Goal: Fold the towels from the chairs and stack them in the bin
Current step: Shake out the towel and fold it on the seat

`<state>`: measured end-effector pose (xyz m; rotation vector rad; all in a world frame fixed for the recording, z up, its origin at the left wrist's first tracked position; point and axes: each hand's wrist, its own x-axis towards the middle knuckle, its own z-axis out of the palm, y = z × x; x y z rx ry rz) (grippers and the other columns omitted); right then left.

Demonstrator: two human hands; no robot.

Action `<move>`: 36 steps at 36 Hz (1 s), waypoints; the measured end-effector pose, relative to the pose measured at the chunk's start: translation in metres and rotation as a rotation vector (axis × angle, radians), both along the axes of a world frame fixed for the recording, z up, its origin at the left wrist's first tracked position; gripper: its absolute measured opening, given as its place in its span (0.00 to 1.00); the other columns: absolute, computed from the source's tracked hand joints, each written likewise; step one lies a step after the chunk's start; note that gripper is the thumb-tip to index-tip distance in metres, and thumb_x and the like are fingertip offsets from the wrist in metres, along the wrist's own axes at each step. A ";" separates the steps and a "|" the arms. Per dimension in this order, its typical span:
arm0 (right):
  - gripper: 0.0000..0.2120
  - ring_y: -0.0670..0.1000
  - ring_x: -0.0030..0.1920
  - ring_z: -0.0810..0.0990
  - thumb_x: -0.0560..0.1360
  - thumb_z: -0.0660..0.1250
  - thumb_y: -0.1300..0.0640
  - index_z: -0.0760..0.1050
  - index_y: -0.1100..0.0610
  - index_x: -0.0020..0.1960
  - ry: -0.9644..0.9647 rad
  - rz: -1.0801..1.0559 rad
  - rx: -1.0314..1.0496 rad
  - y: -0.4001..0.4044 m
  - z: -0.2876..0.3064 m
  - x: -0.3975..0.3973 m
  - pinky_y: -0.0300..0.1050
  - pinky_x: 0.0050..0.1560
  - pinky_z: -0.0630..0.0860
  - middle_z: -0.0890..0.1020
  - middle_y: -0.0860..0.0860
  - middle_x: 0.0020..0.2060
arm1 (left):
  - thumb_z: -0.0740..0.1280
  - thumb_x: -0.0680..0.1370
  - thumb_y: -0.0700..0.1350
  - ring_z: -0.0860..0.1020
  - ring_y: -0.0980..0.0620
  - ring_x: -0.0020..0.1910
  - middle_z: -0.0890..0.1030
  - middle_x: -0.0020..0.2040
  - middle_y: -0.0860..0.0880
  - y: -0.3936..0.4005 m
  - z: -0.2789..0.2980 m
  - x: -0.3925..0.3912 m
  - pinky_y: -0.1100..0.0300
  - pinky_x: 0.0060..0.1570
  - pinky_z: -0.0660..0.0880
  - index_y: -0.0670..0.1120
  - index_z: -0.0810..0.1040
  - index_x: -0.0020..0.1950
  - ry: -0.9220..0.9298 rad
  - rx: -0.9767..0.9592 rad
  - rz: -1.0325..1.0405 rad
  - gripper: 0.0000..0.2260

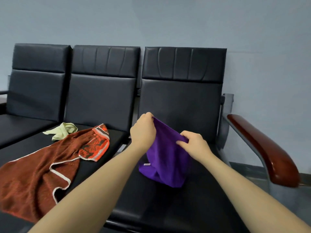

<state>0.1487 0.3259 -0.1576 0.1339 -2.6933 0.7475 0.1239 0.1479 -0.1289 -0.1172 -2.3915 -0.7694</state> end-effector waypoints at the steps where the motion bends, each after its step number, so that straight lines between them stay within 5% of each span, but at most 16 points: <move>1: 0.05 0.49 0.42 0.77 0.76 0.67 0.50 0.74 0.49 0.43 -0.016 -0.025 0.020 0.005 -0.002 0.001 0.44 0.40 0.69 0.78 0.45 0.38 | 0.52 0.82 0.41 0.76 0.43 0.52 0.77 0.55 0.47 0.001 0.001 0.000 0.54 0.44 0.66 0.45 0.73 0.56 -0.011 0.015 0.011 0.11; 8: 0.04 0.51 0.41 0.77 0.76 0.66 0.52 0.75 0.51 0.43 -0.033 -0.247 -0.051 0.029 -0.007 0.004 0.44 0.39 0.68 0.78 0.47 0.38 | 0.52 0.81 0.39 0.76 0.40 0.53 0.78 0.56 0.43 -0.003 0.008 -0.001 0.53 0.46 0.68 0.43 0.73 0.57 -0.055 0.140 0.075 0.12; 15: 0.05 0.52 0.42 0.74 0.79 0.61 0.59 0.75 0.57 0.50 0.092 -0.465 -0.144 0.039 0.003 0.005 0.47 0.41 0.71 0.73 0.53 0.52 | 0.53 0.81 0.39 0.76 0.40 0.54 0.78 0.56 0.42 -0.010 0.015 0.001 0.49 0.51 0.72 0.42 0.74 0.60 -0.064 0.335 0.086 0.13; 22: 0.08 0.52 0.44 0.69 0.81 0.58 0.58 0.70 0.62 0.57 0.235 -0.503 -0.226 0.042 0.041 0.014 0.46 0.42 0.65 0.74 0.56 0.52 | 0.53 0.81 0.39 0.76 0.40 0.55 0.78 0.57 0.41 -0.022 0.039 0.000 0.50 0.51 0.72 0.40 0.75 0.59 0.027 0.440 0.085 0.13; 28: 0.06 0.52 0.44 0.71 0.78 0.57 0.67 0.70 0.61 0.53 0.369 -0.513 -0.383 0.045 0.063 0.016 0.46 0.41 0.67 0.74 0.55 0.49 | 0.53 0.81 0.38 0.75 0.41 0.56 0.77 0.58 0.40 -0.028 0.057 0.002 0.55 0.48 0.67 0.38 0.74 0.60 0.072 0.495 0.082 0.13; 36: 0.04 0.58 0.41 0.81 0.80 0.62 0.57 0.69 0.55 0.47 0.481 -0.510 -0.618 0.054 0.073 0.011 0.53 0.43 0.81 0.80 0.57 0.44 | 0.54 0.80 0.37 0.75 0.42 0.55 0.78 0.57 0.40 -0.031 0.068 -0.003 0.55 0.48 0.69 0.38 0.76 0.58 0.123 0.446 0.033 0.13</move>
